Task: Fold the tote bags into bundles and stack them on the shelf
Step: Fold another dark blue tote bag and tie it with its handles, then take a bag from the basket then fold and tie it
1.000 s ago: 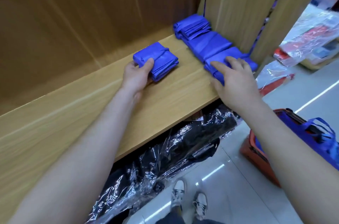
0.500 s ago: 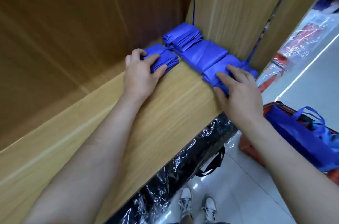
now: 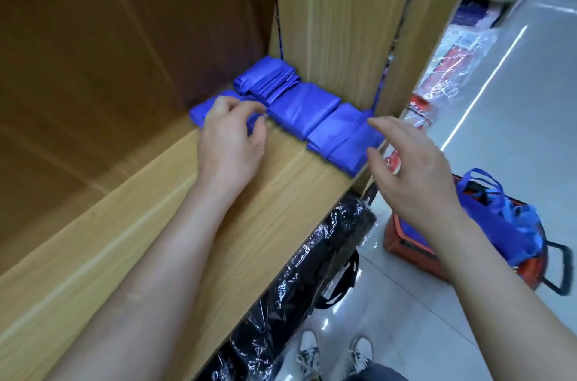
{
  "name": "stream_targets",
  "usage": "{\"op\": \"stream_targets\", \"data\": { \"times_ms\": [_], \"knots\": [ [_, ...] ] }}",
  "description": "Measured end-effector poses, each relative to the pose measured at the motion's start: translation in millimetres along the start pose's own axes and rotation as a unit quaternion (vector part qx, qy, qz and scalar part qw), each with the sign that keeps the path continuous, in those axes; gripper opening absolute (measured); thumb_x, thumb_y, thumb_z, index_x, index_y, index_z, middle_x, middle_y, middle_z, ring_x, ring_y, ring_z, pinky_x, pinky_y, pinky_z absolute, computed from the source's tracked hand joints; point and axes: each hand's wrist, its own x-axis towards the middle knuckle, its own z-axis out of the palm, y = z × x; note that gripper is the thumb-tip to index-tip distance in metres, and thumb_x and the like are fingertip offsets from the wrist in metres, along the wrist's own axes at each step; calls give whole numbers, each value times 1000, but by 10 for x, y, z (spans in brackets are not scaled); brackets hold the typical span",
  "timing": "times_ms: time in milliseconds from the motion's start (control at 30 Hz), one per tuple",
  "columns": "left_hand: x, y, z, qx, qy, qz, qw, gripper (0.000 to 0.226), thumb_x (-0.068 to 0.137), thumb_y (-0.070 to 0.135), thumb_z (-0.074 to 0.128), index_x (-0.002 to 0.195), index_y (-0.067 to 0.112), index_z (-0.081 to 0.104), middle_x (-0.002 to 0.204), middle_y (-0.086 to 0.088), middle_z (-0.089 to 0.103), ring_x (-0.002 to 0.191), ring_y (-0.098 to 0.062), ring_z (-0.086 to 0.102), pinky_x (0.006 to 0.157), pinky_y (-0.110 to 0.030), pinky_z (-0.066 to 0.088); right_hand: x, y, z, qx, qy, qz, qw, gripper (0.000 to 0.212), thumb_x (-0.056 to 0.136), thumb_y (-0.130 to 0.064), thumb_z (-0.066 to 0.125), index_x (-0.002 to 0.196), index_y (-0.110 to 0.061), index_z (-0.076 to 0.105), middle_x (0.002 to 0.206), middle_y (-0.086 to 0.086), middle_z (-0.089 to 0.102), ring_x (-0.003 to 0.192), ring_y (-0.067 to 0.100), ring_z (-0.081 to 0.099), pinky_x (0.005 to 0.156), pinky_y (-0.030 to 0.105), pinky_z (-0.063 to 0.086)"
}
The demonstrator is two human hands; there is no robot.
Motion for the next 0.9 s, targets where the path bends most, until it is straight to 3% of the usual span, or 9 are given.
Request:
{"op": "stream_targets", "data": {
  "times_ms": [67, 200, 300, 433, 500, 633, 767, 900],
  "knots": [
    [-137, 337, 6, -64, -37, 49, 996, 21, 87, 26, 55, 97, 22, 73, 91, -1, 67, 82, -18, 61, 78, -33, 48, -106, 132, -213, 34, 18, 39, 998, 32, 90, -18, 56, 120, -15, 64, 112, 2, 67, 96, 21, 63, 86, 37, 50],
    [-466, 974, 203, -137, -92, 137, 977, 18, 83, 19, 59, 91, 18, 75, 82, 2, 72, 76, -10, 60, 74, -30, 46, -382, 547, -616, -4, 13, 105, 994, 21, 88, -15, 59, 103, -19, 73, 86, -1, 74, 72, 12, 61, 70, 26, 45],
    [-745, 1375, 514, -178, -163, 160, 957, 16, 82, 16, 61, 90, 19, 75, 79, 5, 69, 73, -7, 59, 70, -26, 47, -628, 933, -906, -43, -14, 144, 988, 18, 87, -14, 61, 97, -20, 75, 78, -2, 72, 64, 9, 56, 65, 24, 40],
    [-1129, 1851, 1106, -186, -256, 165, 934, 21, 81, 14, 59, 92, 21, 75, 87, 6, 71, 84, -6, 62, 78, -14, 44, -980, 1549, -1351, -84, -76, 233, 966, 17, 87, -13, 64, 98, -22, 74, 70, -6, 66, 69, 11, 58, 66, 25, 37],
    [-1290, 2075, 1459, -163, -299, 154, 927, 21, 82, 13, 60, 93, 25, 74, 89, 9, 72, 86, -6, 61, 78, -11, 42, -1158, 1934, -1583, -101, -137, 275, 946, 18, 90, -17, 60, 100, -25, 72, 72, -12, 62, 77, 14, 60, 66, 27, 36],
    [-1509, 2487, 2156, -105, -382, 148, 906, 21, 85, 13, 60, 98, 23, 74, 96, 5, 72, 90, -15, 64, 81, -28, 48, -1553, 2755, -1920, -101, -188, 349, 913, 21, 91, -20, 57, 104, -30, 70, 91, -11, 72, 90, 18, 65, 68, 27, 38],
    [-1589, 2790, 2830, -76, -423, 137, 892, 21, 84, 18, 57, 94, 22, 75, 94, 3, 73, 89, -19, 66, 82, -33, 52, -1901, 3440, -2056, -74, -180, 414, 889, 29, 89, -15, 60, 115, -24, 67, 100, -1, 68, 91, 21, 63, 81, 30, 46],
    [-1576, 2977, 3484, -60, -461, 133, 875, 22, 84, 18, 55, 92, 24, 75, 94, 5, 73, 90, -17, 66, 84, -34, 52, -2111, 3926, -2036, -2, -118, 501, 857, 30, 88, -8, 61, 115, -20, 66, 97, -1, 61, 83, 17, 60, 75, 23, 38]
  ]
}}
